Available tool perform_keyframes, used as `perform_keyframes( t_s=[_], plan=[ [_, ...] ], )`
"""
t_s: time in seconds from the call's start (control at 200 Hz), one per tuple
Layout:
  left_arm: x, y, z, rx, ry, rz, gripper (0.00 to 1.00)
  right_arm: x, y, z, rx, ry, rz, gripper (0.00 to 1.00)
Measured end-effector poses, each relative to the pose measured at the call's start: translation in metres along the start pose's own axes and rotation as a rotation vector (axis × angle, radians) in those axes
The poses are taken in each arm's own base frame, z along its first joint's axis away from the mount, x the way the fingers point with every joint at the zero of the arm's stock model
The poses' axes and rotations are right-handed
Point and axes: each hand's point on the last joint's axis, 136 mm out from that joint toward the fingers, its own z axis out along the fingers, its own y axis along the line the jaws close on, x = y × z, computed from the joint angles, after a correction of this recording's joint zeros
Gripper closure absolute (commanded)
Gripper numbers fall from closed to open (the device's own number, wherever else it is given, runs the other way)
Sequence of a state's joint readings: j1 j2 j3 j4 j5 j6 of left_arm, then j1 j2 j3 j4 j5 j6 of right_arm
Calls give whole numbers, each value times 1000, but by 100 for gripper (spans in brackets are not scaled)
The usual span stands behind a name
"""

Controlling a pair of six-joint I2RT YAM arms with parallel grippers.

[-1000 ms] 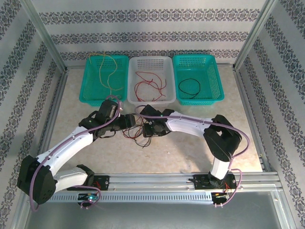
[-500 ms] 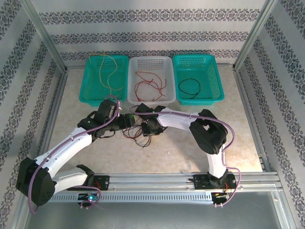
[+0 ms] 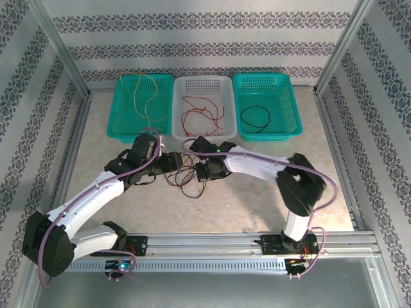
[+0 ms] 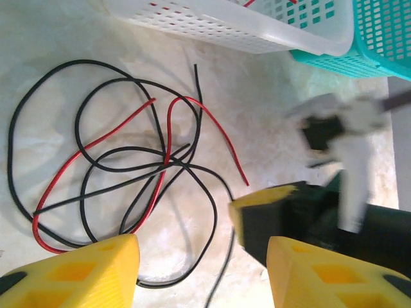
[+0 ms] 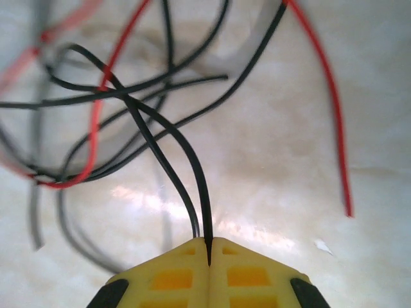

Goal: Untangle the cables

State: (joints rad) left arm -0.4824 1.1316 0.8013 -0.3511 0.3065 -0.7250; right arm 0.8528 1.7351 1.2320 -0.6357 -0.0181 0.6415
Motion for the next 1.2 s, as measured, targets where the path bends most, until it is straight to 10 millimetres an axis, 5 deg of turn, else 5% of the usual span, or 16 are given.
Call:
perform_keyframes(
  t_s=[0.22,0.44,0.914,1.199],
  plan=[
    [-5,-11,8,52,5,-25,44,-26,15,-98,-141,-253,-67,100],
    [-15,-27,13,120,-12,-42,40,-35,19,-155,-215,-408,-99,100],
    [-59,-96,4,359,-113,52,38,-38,18,-200,-255,-520,-138,100],
    [-44,-142,2,490,-71,181,38,-44,15,-223,-264,-582,-131,100]
  ],
)
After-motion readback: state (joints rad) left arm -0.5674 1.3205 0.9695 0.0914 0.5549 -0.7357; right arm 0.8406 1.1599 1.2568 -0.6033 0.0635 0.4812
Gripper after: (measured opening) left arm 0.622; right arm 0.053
